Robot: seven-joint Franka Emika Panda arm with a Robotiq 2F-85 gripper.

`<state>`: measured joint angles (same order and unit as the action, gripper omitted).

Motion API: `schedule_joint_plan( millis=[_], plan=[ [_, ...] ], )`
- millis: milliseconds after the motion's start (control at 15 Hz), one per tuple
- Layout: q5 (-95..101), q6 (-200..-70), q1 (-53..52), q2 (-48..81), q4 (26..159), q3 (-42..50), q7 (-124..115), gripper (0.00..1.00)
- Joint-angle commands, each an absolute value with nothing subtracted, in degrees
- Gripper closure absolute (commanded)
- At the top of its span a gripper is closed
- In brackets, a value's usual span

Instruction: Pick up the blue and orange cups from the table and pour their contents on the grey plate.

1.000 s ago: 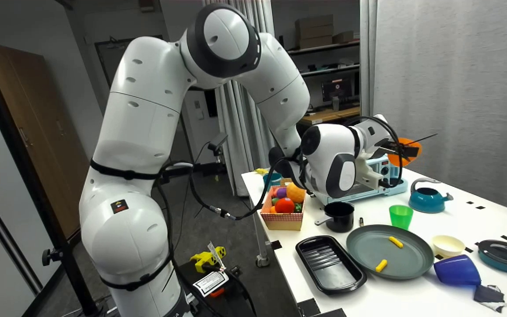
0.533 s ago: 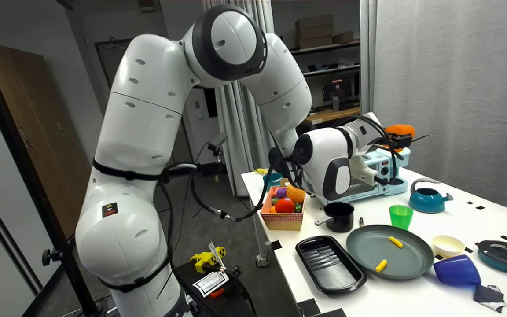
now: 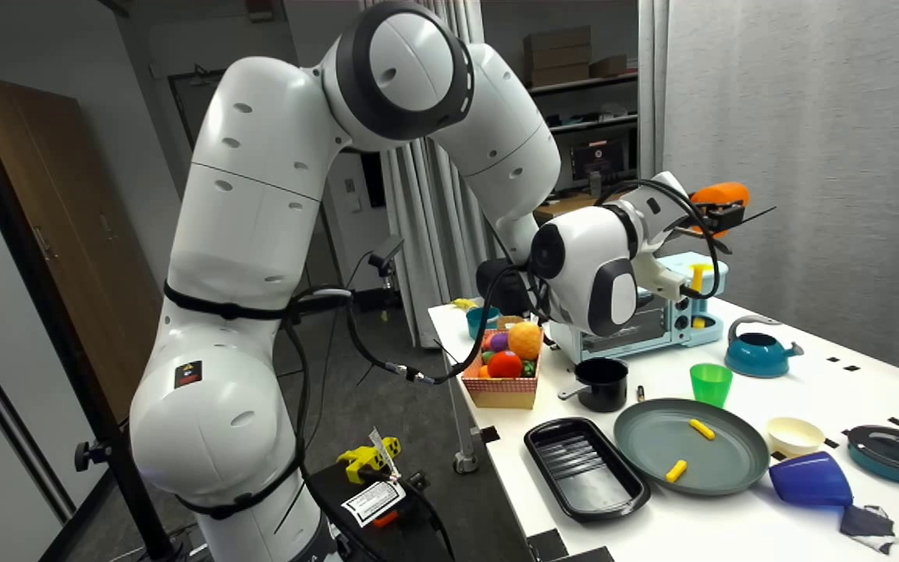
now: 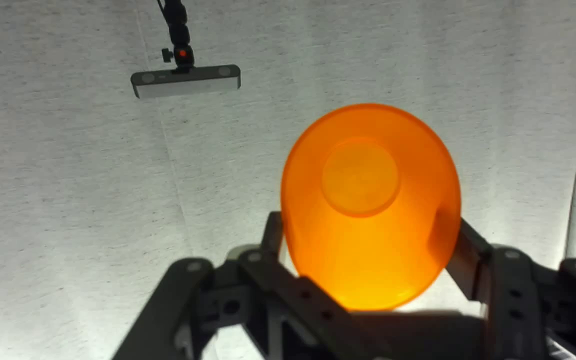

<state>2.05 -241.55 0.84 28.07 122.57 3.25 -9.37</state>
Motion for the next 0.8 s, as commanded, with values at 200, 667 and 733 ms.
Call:
schedule_joint_plan(
  millis=[200, 667, 733],
  plan=[
    [0.71, -241.70, 2.60, 27.84, 120.79, 1.97, -8.30, 0.49],
    [-11.66, -216.67, 1.78, 25.21, 116.77, 3.39, -6.21, 0.49],
    [-13.51, -212.34, 1.53, 24.95, 115.97, 4.11, -5.45, 0.49]
  ],
)
